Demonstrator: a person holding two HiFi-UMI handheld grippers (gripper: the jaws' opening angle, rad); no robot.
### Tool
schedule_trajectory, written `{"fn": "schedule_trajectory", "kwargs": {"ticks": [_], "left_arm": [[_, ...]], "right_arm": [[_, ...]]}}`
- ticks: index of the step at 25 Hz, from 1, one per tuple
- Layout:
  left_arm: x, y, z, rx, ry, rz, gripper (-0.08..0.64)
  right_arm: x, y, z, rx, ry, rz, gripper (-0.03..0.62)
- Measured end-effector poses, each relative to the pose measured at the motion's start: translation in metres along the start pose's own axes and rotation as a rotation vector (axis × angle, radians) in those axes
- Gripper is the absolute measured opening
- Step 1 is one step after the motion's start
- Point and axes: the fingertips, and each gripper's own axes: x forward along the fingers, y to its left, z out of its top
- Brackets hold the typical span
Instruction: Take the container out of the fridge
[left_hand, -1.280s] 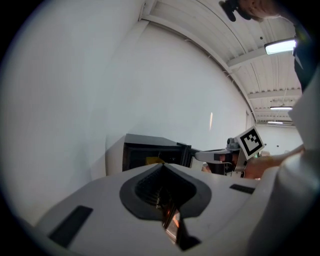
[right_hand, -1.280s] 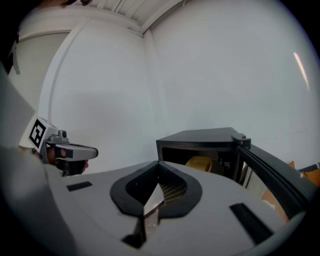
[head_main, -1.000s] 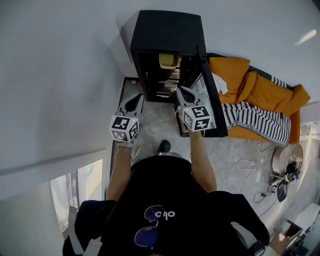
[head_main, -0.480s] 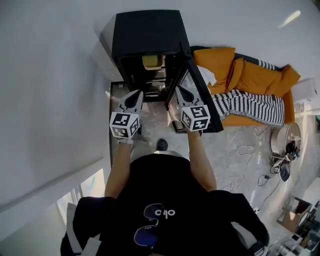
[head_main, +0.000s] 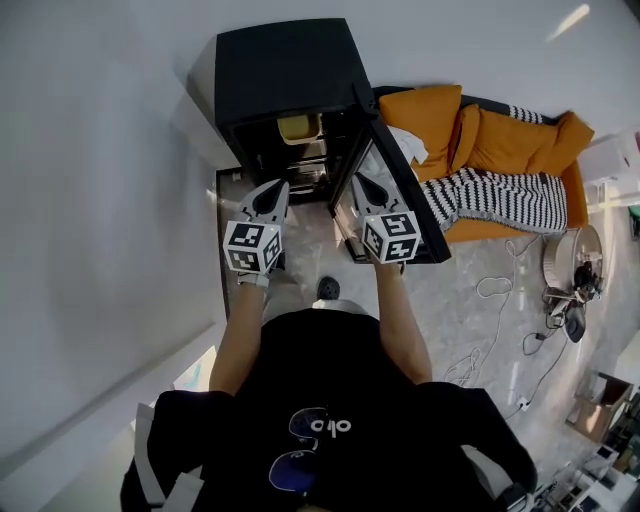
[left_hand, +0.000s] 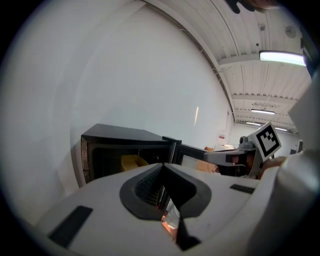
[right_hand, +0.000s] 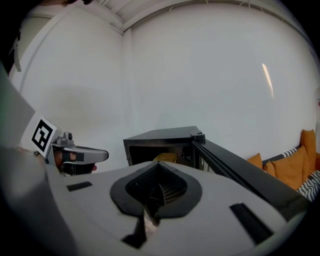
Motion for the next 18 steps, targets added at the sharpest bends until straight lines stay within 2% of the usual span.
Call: {"fn": "schedule_trajectory", "kwargs": {"ticks": [7, 18], "left_arm": [[0.017, 0.006, -0.010, 0.005, 0.022, 0.007, 0.002], [0.063, 0.016, -0.036, 0.004, 0.012, 0.022, 0.002]], "right_arm": [[0.005, -0.003, -0.007, 0.024, 0.011, -0.033, 0.008], [0.023, -0.003, -0.030, 0.012, 0.035, -0.034, 0.008]]}}
